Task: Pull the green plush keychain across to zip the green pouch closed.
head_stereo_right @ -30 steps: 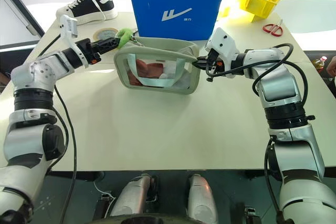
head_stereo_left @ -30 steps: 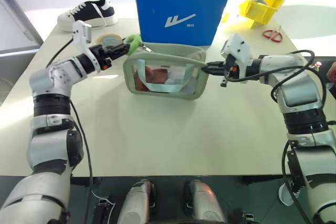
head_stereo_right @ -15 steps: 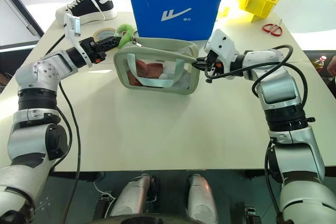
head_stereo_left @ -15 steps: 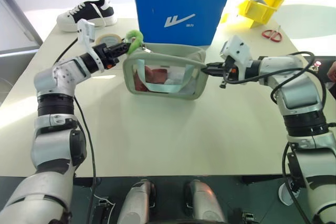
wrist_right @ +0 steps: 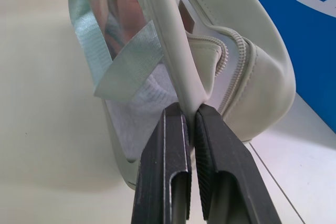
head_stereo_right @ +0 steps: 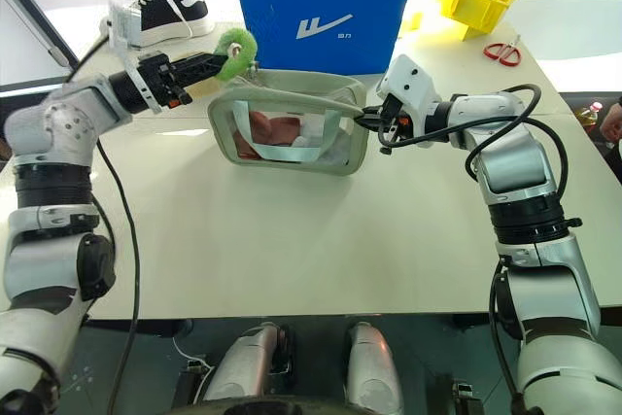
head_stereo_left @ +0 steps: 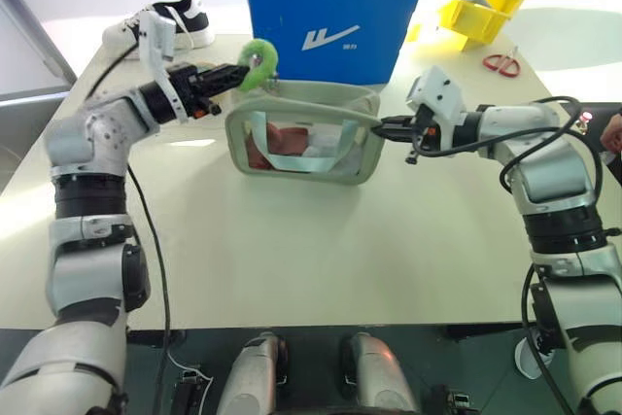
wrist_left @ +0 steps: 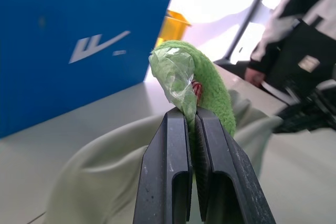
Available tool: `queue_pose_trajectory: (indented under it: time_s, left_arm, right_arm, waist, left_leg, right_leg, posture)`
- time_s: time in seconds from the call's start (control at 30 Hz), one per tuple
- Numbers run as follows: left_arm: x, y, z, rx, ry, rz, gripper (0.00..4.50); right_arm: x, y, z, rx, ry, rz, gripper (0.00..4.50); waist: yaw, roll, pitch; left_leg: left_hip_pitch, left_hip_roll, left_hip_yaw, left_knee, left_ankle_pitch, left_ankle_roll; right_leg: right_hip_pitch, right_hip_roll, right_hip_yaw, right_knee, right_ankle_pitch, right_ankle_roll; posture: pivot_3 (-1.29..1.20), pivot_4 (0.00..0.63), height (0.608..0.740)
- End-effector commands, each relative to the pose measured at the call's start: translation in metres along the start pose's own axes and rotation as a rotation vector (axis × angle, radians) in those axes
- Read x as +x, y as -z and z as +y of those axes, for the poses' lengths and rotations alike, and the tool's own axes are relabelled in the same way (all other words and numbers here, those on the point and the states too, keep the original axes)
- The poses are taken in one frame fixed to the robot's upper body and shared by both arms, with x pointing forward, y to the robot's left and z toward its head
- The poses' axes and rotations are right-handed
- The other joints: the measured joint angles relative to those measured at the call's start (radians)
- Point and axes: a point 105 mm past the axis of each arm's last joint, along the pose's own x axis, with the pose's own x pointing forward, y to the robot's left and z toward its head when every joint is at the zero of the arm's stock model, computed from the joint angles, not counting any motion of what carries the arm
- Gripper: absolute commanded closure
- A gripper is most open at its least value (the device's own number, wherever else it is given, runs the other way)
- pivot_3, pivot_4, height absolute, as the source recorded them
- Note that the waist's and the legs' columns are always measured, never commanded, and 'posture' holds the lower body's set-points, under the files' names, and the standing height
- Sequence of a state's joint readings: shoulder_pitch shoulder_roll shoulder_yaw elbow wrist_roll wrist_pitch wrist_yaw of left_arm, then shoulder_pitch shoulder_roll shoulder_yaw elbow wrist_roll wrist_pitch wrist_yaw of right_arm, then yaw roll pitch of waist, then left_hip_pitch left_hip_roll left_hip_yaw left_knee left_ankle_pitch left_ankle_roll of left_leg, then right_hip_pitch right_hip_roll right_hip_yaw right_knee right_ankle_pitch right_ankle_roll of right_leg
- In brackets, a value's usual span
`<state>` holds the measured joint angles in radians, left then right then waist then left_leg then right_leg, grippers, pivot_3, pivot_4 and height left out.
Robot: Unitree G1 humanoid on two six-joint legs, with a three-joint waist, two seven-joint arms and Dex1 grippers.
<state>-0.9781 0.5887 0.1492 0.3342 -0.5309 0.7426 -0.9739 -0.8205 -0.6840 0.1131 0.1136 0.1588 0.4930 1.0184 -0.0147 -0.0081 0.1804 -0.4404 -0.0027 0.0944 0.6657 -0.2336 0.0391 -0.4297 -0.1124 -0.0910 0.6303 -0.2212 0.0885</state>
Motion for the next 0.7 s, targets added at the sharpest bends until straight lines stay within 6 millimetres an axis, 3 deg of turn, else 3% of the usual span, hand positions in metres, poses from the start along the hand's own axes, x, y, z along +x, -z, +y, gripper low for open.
queue_pose_trajectory:
  time_s: [0.03, 0.13, 0.23, 0.37, 0.7]
  left_arm:
    - [0.014, 0.006, -0.013, 0.086, 0.053, 0.064, 4.46]
    - [0.024, 0.012, -0.014, 0.092, 0.052, 0.084, 4.46]
    - [0.027, 0.013, -0.011, 0.091, 0.036, 0.086, 3.41]
    - [0.022, 0.007, -0.008, 0.103, 0.023, 0.093, 1.45]
    - [-0.023, -0.005, -0.017, 0.186, 0.079, 0.162, 1.45]
  right_arm:
    - [0.001, -0.009, 0.0, -0.029, -0.003, -0.025, 4.5]
    - [0.003, -0.009, 0.002, -0.027, -0.008, -0.03, 4.5]
    - [0.005, -0.01, 0.002, -0.025, -0.005, -0.035, 4.5]
    - [0.005, -0.01, 0.003, -0.022, -0.004, -0.039, 4.5]
    - [0.006, -0.009, 0.002, -0.021, 0.0, -0.038, 4.5]
  waist:
    - [0.002, 0.0, 0.0]
    - [0.002, 0.0, 0.0]
    - [-0.003, 0.0, 0.0]
    - [-0.003, 0.0, 0.0]
    - [-0.004, 0.0, 0.0]
  left_leg:
    - [0.0, 0.0, 0.0, 0.0, 0.0, 0.0]
    - [0.001, 0.0, 0.0, 0.0, -0.003, 0.005]
    - [0.001, 0.0, 0.0, 0.0, -0.003, 0.005]
    - [0.001, 0.001, 0.0, 0.0, -0.003, 0.005]
    - [0.001, 0.001, 0.0, 0.0, -0.003, 0.005]
  right_leg:
    - [0.0, 0.0, 0.0, 0.0, 0.0, 0.0]
    - [0.001, 0.0, 0.0, 0.0, 0.0, 0.0]
    - [0.001, 0.0, 0.0, 0.0, 0.0, 0.0]
    - [0.0, 0.001, 0.0, 0.0, 0.0, 0.0]
    - [0.0, 0.0, 0.0, 0.0, 0.0, 0.0]
  posture:
    - [0.0, 0.15, 0.74]
    - [0.0, 0.15, 0.74]
    - [0.0, 0.15, 0.74]
    - [0.0, 0.15, 0.74]
    - [0.0, 0.15, 0.74]
